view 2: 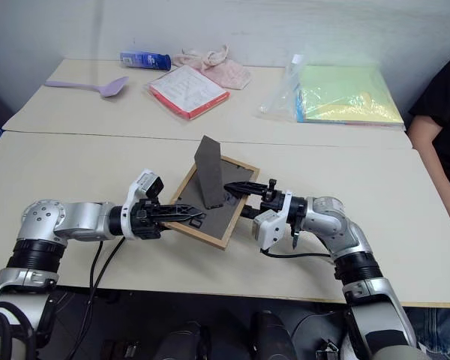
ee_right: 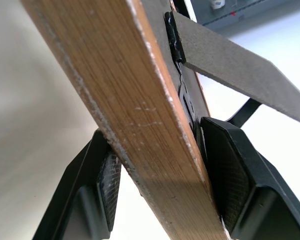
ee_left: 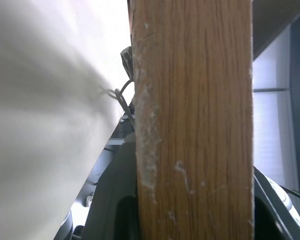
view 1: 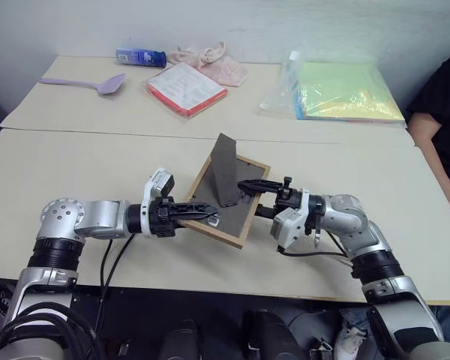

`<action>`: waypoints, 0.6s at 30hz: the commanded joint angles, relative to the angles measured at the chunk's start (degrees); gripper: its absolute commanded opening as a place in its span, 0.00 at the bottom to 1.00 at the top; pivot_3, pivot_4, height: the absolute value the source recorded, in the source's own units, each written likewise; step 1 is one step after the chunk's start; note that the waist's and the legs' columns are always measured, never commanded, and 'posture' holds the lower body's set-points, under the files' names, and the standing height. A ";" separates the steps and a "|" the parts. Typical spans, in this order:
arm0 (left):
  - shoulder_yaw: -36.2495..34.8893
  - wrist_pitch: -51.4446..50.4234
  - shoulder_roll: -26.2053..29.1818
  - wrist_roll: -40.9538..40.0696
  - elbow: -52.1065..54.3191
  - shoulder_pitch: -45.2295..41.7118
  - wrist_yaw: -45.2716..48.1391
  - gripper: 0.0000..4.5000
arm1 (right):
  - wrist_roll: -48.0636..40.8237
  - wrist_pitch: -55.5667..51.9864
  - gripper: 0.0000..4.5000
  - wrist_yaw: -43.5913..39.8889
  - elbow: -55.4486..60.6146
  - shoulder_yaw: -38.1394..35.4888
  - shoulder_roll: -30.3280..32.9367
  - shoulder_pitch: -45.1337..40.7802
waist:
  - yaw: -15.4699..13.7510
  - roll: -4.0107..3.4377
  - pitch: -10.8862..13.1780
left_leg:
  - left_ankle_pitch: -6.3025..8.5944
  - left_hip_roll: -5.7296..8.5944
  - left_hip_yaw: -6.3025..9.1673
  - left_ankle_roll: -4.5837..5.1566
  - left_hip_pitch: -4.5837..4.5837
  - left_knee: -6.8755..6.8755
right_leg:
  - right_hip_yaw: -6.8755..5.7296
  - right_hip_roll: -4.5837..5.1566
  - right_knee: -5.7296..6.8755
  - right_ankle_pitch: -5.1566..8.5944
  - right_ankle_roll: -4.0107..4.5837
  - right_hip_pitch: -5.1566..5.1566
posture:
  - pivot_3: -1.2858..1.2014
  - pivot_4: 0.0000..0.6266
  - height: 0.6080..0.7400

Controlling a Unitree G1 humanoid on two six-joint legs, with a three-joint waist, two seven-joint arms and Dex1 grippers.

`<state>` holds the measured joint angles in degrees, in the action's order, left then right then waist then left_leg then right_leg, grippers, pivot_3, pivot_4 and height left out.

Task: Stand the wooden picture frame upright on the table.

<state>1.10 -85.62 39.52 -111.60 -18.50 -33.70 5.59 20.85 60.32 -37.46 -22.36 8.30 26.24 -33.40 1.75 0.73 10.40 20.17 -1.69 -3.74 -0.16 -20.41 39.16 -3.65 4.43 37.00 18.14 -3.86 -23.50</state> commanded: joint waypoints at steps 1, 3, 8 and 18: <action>-4.32 3.25 2.12 -1.40 9.64 2.33 -0.01 0.35 | -2.00 -2.18 0.45 3.15 -1.16 -0.80 1.68 0.02 | 0.10 -0.01 0.01 | 0.00 -0.01 0.00 0.00 0.00 -0.01 | 0.00 0.00 0.00 0.00 0.00 0.00 | 0.52 0.24 1.00; -5.79 3.99 4.09 -1.40 13.32 4.17 2.44 0.50 | -3.15 -2.13 0.43 4.05 -0.88 -0.34 1.95 -0.04 | 0.17 0.00 0.01 | -0.01 -0.05 0.02 -0.01 0.00 -0.01 | 0.00 -0.01 -0.04 0.01 0.02 -0.01 | 0.52 0.24 1.00; -15.38 13.14 10.55 -1.37 20.70 13.33 -2.04 0.84 | -13.35 -5.54 0.28 0.36 1.09 2.33 2.61 1.26 | 0.49 -0.08 0.06 | -0.02 -0.04 0.03 -0.03 0.04 -0.06 | 0.03 0.02 -0.07 0.03 0.06 0.00 | 0.52 0.24 1.00; -22.28 37.05 16.49 43.74 33.72 28.07 34.94 0.85 | -60.68 -64.80 0.28 -15.75 21.38 1.77 5.76 10.88 | -0.45 -0.15 0.10 | 0.03 0.02 0.08 0.06 -0.02 -0.09 | -0.02 0.11 -0.21 0.06 0.12 0.02 | 0.52 0.24 1.00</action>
<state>-21.61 -51.93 56.23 -71.66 12.95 -5.70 37.19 -33.83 4.78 -52.70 -4.95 12.39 30.66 -22.66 1.30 0.58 10.50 20.21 -1.67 -3.64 -0.09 -20.43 39.08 -3.67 4.56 36.77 18.20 -3.74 -23.48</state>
